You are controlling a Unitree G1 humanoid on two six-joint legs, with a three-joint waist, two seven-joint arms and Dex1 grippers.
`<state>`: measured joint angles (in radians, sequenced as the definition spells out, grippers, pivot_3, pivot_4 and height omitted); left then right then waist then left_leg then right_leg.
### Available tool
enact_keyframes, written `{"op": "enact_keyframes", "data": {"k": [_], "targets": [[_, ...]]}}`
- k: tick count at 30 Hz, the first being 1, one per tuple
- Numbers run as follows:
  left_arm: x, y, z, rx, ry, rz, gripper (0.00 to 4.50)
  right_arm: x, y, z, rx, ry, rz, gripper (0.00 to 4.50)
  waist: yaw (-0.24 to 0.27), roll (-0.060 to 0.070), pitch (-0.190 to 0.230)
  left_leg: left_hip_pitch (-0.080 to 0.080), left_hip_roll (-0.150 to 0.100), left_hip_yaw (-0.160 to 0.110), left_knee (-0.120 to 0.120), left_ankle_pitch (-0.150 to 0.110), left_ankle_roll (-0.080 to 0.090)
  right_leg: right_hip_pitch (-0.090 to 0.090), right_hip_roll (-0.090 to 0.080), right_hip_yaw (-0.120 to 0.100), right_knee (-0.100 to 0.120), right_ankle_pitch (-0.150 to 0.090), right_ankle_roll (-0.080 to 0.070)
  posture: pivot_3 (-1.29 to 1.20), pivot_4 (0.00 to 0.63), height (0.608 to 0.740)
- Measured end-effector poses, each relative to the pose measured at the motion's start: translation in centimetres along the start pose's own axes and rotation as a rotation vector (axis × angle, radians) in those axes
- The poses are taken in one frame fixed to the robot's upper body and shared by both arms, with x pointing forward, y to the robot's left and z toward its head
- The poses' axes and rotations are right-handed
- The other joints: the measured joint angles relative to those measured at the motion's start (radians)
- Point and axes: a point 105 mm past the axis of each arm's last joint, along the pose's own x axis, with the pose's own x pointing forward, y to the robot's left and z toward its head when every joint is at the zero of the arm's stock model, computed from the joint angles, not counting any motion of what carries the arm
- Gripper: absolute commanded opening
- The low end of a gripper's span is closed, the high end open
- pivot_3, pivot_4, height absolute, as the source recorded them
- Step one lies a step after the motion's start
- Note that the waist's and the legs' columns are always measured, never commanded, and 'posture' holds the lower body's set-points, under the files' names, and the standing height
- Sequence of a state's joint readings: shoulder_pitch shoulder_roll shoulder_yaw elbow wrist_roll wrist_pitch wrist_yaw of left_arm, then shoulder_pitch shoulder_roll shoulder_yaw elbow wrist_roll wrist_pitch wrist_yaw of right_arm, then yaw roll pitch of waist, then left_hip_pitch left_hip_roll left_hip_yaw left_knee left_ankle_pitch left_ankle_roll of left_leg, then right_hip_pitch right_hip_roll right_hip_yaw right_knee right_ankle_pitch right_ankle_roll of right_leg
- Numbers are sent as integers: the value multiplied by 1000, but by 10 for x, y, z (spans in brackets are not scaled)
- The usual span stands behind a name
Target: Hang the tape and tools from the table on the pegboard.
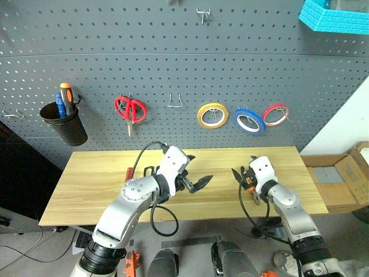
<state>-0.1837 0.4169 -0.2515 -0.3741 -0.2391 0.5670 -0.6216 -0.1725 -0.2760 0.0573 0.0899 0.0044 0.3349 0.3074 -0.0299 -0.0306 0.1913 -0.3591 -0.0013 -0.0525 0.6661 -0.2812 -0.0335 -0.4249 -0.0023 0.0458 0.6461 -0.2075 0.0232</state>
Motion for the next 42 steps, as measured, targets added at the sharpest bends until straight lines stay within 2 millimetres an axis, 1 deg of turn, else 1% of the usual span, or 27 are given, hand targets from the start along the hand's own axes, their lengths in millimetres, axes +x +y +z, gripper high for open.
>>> {"op": "enact_keyframes", "data": {"k": [2, 4, 5, 6, 7, 9, 10, 12, 14, 16, 17, 19, 20, 22, 27, 31, 33, 37, 40, 42], "targets": [[-1, -2, -19, 88, 71, -53, 4500, 0, -3, -8, 67, 97, -27, 4488, -2, 2, 5, 2, 0, 0, 0, 0, 1, 1, 0, 0, 0, 0, 0, -17, 233, 740], [-3, -3, -37, 159, 140, -98, 4500, 1, -10, -12, 120, 165, -68, 4488, -3, 6, 15, 4, 0, 0, 0, 1, 1, 1, 0, 1, 0, 0, 0, -21, 245, 740], [-2, -3, -43, 173, 158, -109, 4500, 1, -14, -12, 150, 184, -90, 4488, -3, 7, 19, 3, 0, 0, 0, 1, 2, 0, 0, 0, -1, 0, 0, -21, 251, 740], [0, -2, -46, 185, 163, -117, 4500, 2, -19, -12, 218, 208, -120, 4488, -3, 7, 26, 3, 0, 0, 0, 1, 2, 0, 0, 0, -1, 0, 0, -21, 256, 740], [3, 0, -44, 189, 156, -114, 4500, 4, -23, -12, 257, 227, -145, 4488, -4, 8, 30, 1, 0, -1, 0, 1, 2, -1, 1, 0, -1, 0, 0, -20, 261, 740], [12, 3, -30, 205, 110, -107, 4500, 8, -30, -11, 310, 263, -185, 4488, -4, 7, 39, -3, 0, -2, 0, 1, 2, -3, 1, -1, -1, 0, 0, -14, 275, 740], [15, 5, -24, 213, 89, -103, 4500, 9, -33, -11, 327, 273, -197, 4488, -3, 7, 42, -4, -1, -2, -1, 1, 2, -4, 1, -1, -1, 3, 6, -13, 279, 740], [15, 8, -18, 221, 74, -92, 4500, 10, -39, -12, 353, 294, -220, 4488, -5, 8, 46, -5, -1, -2, -3, 0, 4, -6, 0, -1, -2, 1, 7, -5, 290, 740], [13, 9, -20, 213, 78, -85, 4500, 9, -43, -18, 375, 327, -243, 4488, -5, 9, 51, -6, 0, -1, -4, -3, 8, -8, -1, -1, -1, 0, 5, 5, 297, 740], [10, 5, -26, 195, 92, -86, 4500, 9, -42, -24, 381, 352, -239, 4488, -10, 9, 55, -8, 2, -1, -4, -5, 11, -12, -1, 0, -1, 1, 3, 16, 302, 740], [9, 4, -27, 190, 95, -88, 4500, 10, -41, -22, 377, 350, -232, 4488, -12, 9, 58, -9, 6, 0, -4, -5, 11, -12, -2, 0, -1, 1, 3, 22, 305, 740], [6, 1, -27, 190, 95, -91, 4500, 13, -41, -19, 371, 347, -221, 4488, -13, 8, 65, -9, 6, 0, -4, -5, 12, -12, -2, 0, -1, 1, 3, 32, 310, 740], [4, -1, -26, 186, 95, -90, 4500, 14, -39, -19, 371, 355, -214, 4488, -12, 7, 70, -9, 6, 0, -4, -5, 12, -12, -1, 0, -1, 0, 6, 34, 312, 740], [2, -2, -26, 177, 97, -87, 4500, 14, -36, -27, 379, 388, -200, 4488, -11, 7, 77, -9, 6, 0, -3, -5, 12, -12, -1, 0, -1, -2, 7, 41, 317, 740], [-1, -1, -25, 162, 100, -76, 4500, 26, -38, -15, 352, 386, -169, 4488, -12, 5, 93, -8, 7, 2, -3, -5, 11, -12, 0, 1, -1, -1, 9, 56, 331, 740], [-2, -3, -26, 145, 102, -73, 4500, 34, -49, -6, 323, 381, -164, 4488, -12, 5, 101, -8, 8, 2, -3, -5, 11, -12, 1, 1, -1, -1, 8, 62, 332, 740], [-3, -3, -28, 136, 107, -69, 4500, 38, -52, -4, 313, 385, -155, 4488, -12, 4, 103, -8, 9, 2, -4, -5, 11, -12, 2, 0, -2, -1, 8, 73, 331, 740], [-4, -5, -25, 136, 102, -64, 4500, 43, -57, 0, 309, 413, -141, 4488, -9, 2, 105, -9, 9, 1, -4, -5, 11, -12, 1, 0, -2, -1, 8, 79, 328, 740], [-5, -7, -26, 128, 102, -63, 4500, 45, -59, 3, 333, 439, -141, 3939, -9, 0, 106, -9, 9, 2, -4, -5, 11, -12, 1, 1, -2, -1, 8, 84, 322, 740], [-5, -9, -27, 120, 103, -66, 4500, 45, -59, 4, 370, 452, -140, 3286, -6, 0, 106, -9, 9, 1, -4, -5, 11, -12, 1, 0, -2, -1, 8, 84, 320, 740]]}}
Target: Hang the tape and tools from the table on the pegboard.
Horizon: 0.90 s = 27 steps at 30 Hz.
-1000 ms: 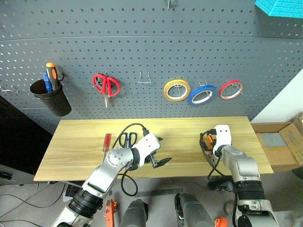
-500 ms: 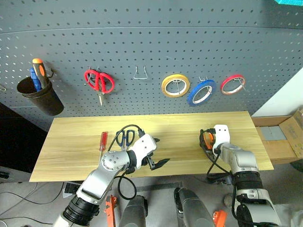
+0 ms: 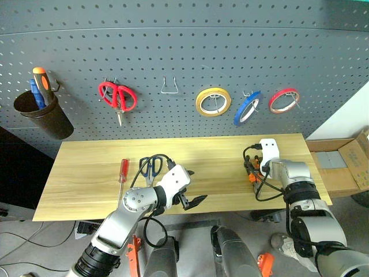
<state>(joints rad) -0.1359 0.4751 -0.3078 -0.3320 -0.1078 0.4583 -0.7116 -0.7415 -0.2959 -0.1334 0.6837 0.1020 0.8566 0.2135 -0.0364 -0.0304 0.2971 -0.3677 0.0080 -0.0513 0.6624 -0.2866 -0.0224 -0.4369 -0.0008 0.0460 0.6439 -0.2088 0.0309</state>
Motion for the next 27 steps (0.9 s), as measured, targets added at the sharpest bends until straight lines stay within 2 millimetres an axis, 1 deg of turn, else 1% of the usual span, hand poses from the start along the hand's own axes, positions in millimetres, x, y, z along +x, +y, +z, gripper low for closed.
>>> {"op": "enact_keyframes", "data": {"k": [2, 5, 9, 11, 14, 16, 17, 21, 24, 27], "targets": [[0, 0, 0, -1, 0, 3, 4500, 0, 5, 0, 19, 9, 17, 2749, 1, 0, 0, 0, 1, 0, 0, 0, 0, 0, 0, 0, 0, 0, 0, 87, 313, 740], [0, 1, 1, 1, -4, 8, 4500, -1, 13, 0, 20, 16, 38, 2696, 1, 0, 0, 0, 1, 0, -1, 0, 0, -1, 0, 0, 0, 0, 0, 85, 308, 740], [2, 2, 4, 3, -15, 17, 4500, -3, 19, -1, 3, 1, 65, 2659, 3, 0, 0, -1, 1, 0, -1, 0, 0, -1, 0, -1, 0, 0, 0, 86, 289, 740], [2, 3, 5, 3, -20, 22, 4500, -4, 24, -2, -43, -35, 103, 2654, 4, 0, 0, -4, 1, 0, -1, 0, 0, -4, 0, -1, 0, 0, 0, 86, 281, 740], [2, 5, 11, -21, -44, 39, 4500, -11, 39, -2, -137, -107, 194, 2654, 3, 0, 0, -14, 0, -1, 1, 0, -1, -13, 0, -1, 1, 1, -1, 83, 265, 740], [-2, 2, 16, -65, -85, 58, 4500, -25, 51, 2, -224, -185, 259, 2654, 5, 1, 0, -19, 1, -2, 1, 0, -1, -18, -4, -2, 2, 3, -5, 81, 255, 740], [-5, -2, 18, -101, -104, 66, 4500, -34, 58, 3, -252, -231, 295, 2654, 4, 1, 0, -21, 1, -4, 1, 0, -1, -20, -5, -2, 2, 3, -5, 79, 250, 740], [-19, -17, 15, -216, -125, 100, 4500, -70, 91, 21, -321, -423, 401, 2654, 5, 2, -1, -23, 1, -8, 0, -1, -3, -21, -5, -3, 1, 3, -5, 87, 235, 740], [-34, -16, 15, -316, -149, 213, 4500, -98, 125, 35, -312, -558, 499, 2654, 6, 2, -1, -23, 1, -10, 1, -1, -5, -21, -5, -4, 1, 3, -4, 105, 227, 740], [-50, -7, 18, -366, -178, 331, 4500, -123, 152, 50, -277, -665, 588, 2654, 11, 2, -2, -24, 0, -12, 2, 2, -8, -20, -5, -5, 0, 1, -1, 127, 220, 740]]}}
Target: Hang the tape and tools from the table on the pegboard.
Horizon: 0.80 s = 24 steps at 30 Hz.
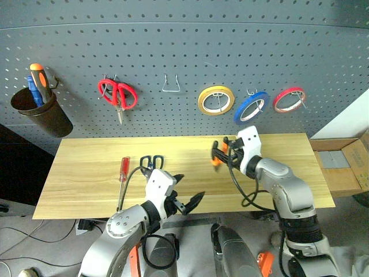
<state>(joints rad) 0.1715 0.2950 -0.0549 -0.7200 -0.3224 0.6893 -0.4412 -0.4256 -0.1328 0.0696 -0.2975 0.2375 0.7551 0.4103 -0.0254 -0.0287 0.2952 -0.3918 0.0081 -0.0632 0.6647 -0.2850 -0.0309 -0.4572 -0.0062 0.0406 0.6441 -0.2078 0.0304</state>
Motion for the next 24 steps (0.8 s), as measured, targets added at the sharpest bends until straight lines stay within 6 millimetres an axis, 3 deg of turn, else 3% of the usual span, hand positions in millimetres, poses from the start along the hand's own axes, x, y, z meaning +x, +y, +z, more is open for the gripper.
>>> {"op": "enact_keyframes", "data": {"k": [7, 11, 16, 19, 24], "targets": [[-28, 27, 30, -8, -156, 298, 4500, 18, 33, 81, -52, -289, 83, 2654, 25, -1, -4, 0, 0, 1, 1, 4, -7, 0, 2, -3, 1, 4, -2, 203, 199, 740], [-27, 44, 58, 53, -256, 396, 4500, 22, 38, 126, -139, -464, 86, 2654, 51, -2, -8, 0, 0, 0, 1, 7, -11, 1, 5, -5, 1, 7, -5, 221, 191, 740], [-16, 61, 90, 99, -357, 442, 4500, 25, 40, 168, -221, -639, 60, 2654, 58, -8, -16, 0, 0, 0, 1, 8, -13, 1, 5, -6, 1, 10, -10, 229, 186, 740], [-11, 64, 94, 102, -364, 438, 4500, 26, 39, 179, -233, -697, 52, 2654, 60, -9, -19, 0, 0, 1, 0, 10, -15, 1, 5, -6, 2, 10, -10, 223, 185, 740], [-2, 65, 92, 97, -346, 419, 4500, 34, 26, 177, -212, -689, 19, 2654, 64, -9, -19, -1, 2, 0, -1, 10, -15, 0, 3, -6, 2, 12, -13, 213, 190, 740]]}}
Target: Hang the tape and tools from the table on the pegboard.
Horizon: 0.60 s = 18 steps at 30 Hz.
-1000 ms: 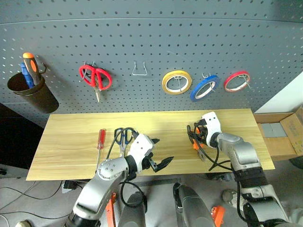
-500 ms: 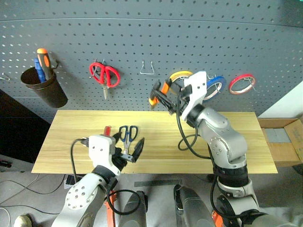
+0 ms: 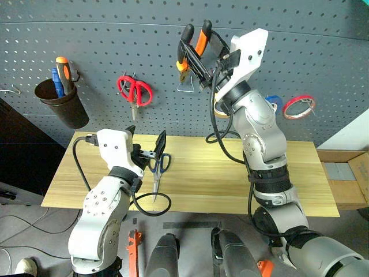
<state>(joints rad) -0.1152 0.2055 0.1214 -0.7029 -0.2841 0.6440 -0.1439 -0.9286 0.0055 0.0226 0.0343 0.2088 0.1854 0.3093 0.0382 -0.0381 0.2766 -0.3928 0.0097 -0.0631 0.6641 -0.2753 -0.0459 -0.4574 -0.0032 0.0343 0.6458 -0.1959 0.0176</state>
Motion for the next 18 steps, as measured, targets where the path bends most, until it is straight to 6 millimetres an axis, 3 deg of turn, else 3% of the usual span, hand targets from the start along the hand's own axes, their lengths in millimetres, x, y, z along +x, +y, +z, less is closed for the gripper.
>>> {"op": "enact_keyframes", "data": {"k": [6, 11, 17, 18], "targets": [[10, -1, 1, 0, -11, -19, 4500, 4, -3, -6, -66, 34, 3, 2654, 1, 0, 0, 1, 0, 0, 0, -1, 1, 0, 0, -1, 1, 1, -1, 199, 200, 740], [19, -12, -7, -6, 15, -70, 4500, -4, 2, -45, -119, 180, 39, 2654, 1, 0, 0, 1, 0, 0, 1, 0, 1, 0, 0, -1, 1, 1, -2, 194, 209, 740], [27, -20, -4, -6, -1, -96, 4500, -5, 2, -49, -123, 211, 45, 2654, 1, 0, 0, 3, 0, 1, 1, 0, 1, 1, 1, 0, 2, 1, -2, 176, 218, 740], [28, -21, -6, -7, 4, -96, 4500, -5, 1, -50, -122, 219, 46, 2949, 1, 0, 0, 4, 0, 1, 1, 0, 1, 2, 1, 0, 2, 2, -2, 175, 219, 740]]}}
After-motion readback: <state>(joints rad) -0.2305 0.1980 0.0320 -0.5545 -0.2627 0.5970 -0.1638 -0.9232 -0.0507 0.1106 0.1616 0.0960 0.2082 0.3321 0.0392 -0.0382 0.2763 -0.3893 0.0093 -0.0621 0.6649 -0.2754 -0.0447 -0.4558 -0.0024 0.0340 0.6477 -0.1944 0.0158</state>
